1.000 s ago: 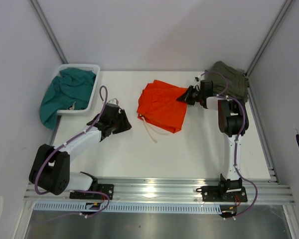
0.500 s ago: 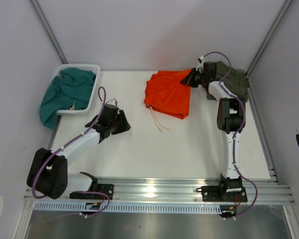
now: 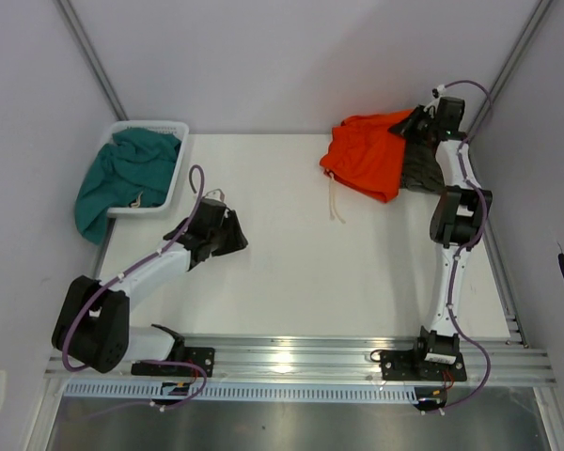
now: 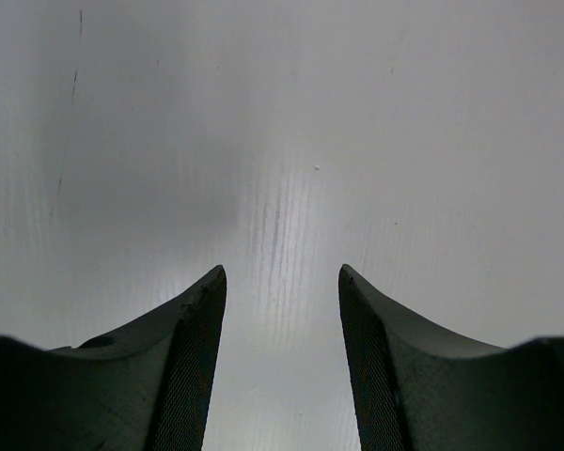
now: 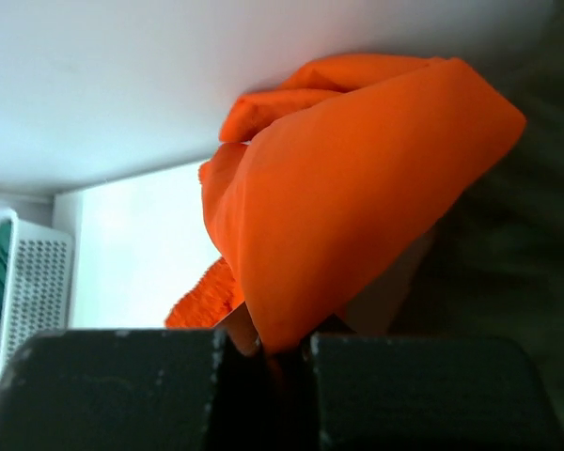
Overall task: Fold and stack the shorts
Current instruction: Neatly place the folded shorts to the corner
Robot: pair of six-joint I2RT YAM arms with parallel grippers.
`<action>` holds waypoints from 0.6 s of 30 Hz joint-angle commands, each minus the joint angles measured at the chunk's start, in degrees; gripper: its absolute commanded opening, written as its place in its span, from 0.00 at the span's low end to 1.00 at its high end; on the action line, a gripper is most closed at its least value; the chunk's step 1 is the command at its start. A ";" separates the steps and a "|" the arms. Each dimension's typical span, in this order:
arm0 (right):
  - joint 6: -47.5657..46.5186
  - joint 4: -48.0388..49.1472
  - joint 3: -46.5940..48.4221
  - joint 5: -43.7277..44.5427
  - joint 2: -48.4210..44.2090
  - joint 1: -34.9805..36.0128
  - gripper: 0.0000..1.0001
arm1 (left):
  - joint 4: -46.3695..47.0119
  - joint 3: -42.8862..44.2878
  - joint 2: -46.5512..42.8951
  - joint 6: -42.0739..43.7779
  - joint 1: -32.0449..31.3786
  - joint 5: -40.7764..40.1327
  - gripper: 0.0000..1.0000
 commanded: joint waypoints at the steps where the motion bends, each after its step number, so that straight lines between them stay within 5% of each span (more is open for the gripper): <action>1: 4.02 0.76 6.48 -2.81 2.44 -2.34 0.00 | 0.25 1.33 0.36 1.23 -0.64 -0.29 0.55; 5: 8.43 1.10 13.35 -4.84 5.87 -4.90 0.00 | -1.25 2.47 0.37 1.67 -0.90 -0.99 0.55; 18: 14.92 3.12 11.87 -7.38 0.87 -5.07 0.00 | -0.99 4.67 3.52 0.53 -3.53 -1.26 0.55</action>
